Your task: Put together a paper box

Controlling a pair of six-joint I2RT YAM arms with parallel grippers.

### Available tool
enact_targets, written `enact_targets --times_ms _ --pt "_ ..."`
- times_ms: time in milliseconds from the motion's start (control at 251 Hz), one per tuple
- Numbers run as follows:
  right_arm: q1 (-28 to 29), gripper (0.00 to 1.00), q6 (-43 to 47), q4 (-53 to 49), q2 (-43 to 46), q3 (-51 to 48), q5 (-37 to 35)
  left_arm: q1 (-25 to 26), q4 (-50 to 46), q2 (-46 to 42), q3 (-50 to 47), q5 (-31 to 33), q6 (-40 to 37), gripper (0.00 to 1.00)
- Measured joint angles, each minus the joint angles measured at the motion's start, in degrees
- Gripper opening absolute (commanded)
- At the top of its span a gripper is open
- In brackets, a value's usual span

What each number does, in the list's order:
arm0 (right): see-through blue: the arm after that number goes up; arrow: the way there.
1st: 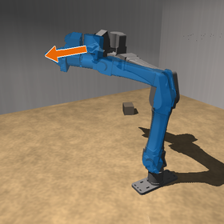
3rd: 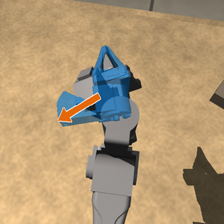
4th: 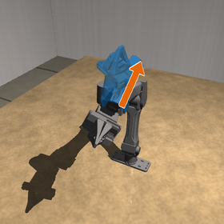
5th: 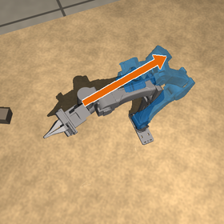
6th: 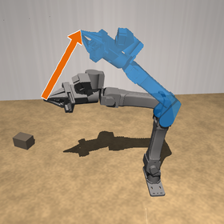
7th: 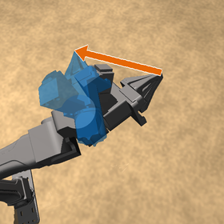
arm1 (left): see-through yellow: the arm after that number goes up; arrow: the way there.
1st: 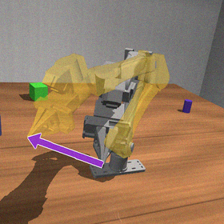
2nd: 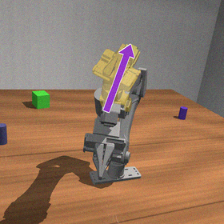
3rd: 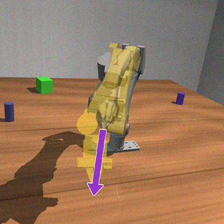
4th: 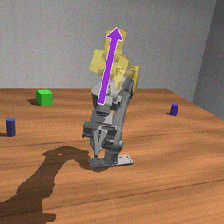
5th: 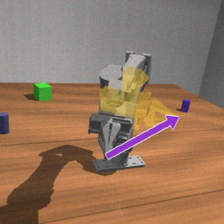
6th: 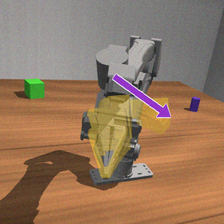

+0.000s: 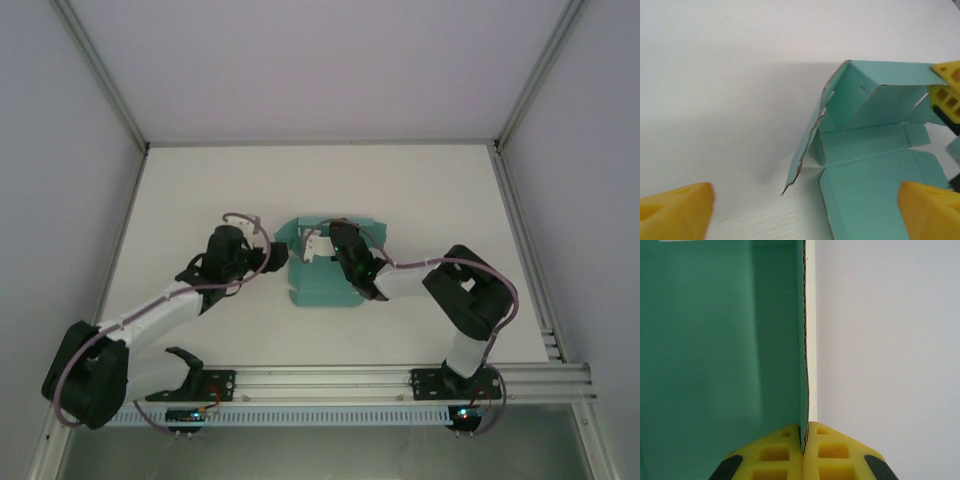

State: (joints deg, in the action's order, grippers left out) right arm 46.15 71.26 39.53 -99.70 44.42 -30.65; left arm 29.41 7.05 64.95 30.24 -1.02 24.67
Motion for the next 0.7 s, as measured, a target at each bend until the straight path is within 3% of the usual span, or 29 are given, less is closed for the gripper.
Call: enact_targets --times_ms 164,355,559,702 --pt "-1.46 0.00 -3.74 -8.70 4.35 2.34 3.76 -3.85 -2.75 -2.95 -1.18 2.99 1.90 1.00" --pt "-2.69 0.00 -6.71 -15.39 6.78 3.34 6.69 -11.76 -1.88 2.54 -0.94 0.52 4.00 0.83" --pt "-2.67 0.00 -8.11 -18.47 6.75 3.37 7.39 -11.19 -0.15 14.43 5.03 -9.14 0.79 0.70" --pt "-2.69 0.00 -9.03 -18.78 6.69 3.54 7.10 -7.48 2.40 18.60 9.16 -14.40 -2.23 0.64"
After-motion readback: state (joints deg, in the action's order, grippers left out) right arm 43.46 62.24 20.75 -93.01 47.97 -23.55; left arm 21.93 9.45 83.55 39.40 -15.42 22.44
